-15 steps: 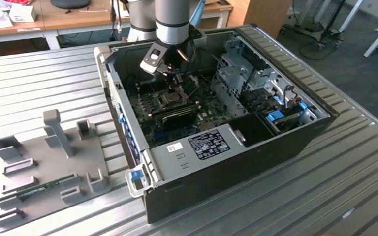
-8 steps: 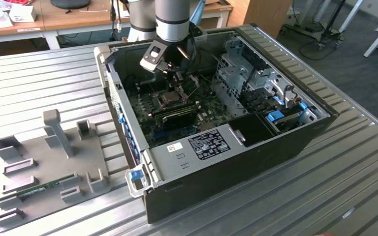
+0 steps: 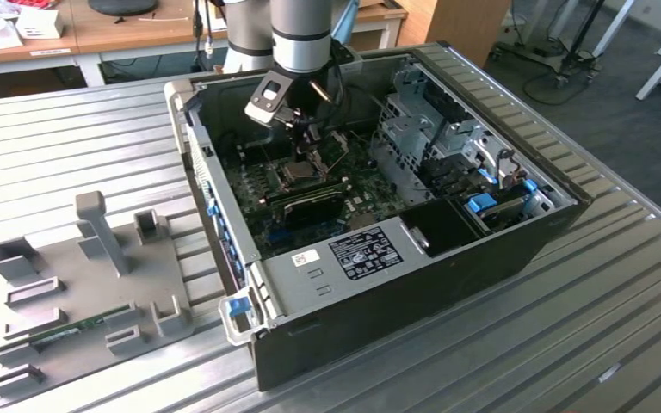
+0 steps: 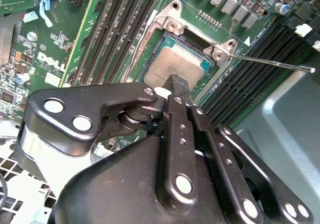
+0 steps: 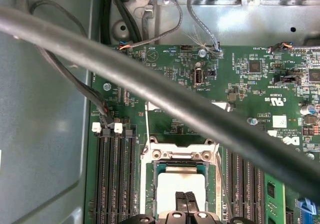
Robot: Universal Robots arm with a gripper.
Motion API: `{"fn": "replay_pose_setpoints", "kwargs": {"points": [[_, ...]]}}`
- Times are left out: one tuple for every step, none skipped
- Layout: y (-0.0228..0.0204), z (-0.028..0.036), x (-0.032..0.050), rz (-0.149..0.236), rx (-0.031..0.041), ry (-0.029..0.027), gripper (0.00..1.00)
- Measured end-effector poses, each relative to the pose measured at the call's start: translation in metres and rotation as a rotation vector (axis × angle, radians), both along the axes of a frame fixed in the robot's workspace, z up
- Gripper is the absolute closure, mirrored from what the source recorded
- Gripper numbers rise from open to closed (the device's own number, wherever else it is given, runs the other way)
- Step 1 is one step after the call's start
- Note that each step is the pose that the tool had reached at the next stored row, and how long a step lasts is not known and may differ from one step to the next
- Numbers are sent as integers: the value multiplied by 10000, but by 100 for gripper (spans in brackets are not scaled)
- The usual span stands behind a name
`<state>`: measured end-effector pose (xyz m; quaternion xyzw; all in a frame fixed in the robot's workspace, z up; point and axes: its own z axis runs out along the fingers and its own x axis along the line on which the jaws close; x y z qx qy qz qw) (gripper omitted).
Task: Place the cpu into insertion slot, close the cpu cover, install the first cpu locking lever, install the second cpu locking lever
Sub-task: 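Close the cpu cover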
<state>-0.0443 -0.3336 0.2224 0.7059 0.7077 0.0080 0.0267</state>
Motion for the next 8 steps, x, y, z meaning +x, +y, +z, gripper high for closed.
{"fn": "replay_pose_setpoints", "kwargs": {"points": [[0, 0, 0, 0, -3, 0, 90], [0, 0, 0, 0, -4, 0, 90], [1, 2, 0, 0, -4, 0, 90], [0, 6, 0, 0, -7, 1, 90], [0, 9, 0, 0, -5, 0, 90], [0, 12, 0, 0, -4, 0, 90], [0, 17, 0, 0, -4, 0, 90], [0, 19, 0, 0, -3, -1, 90]]}}
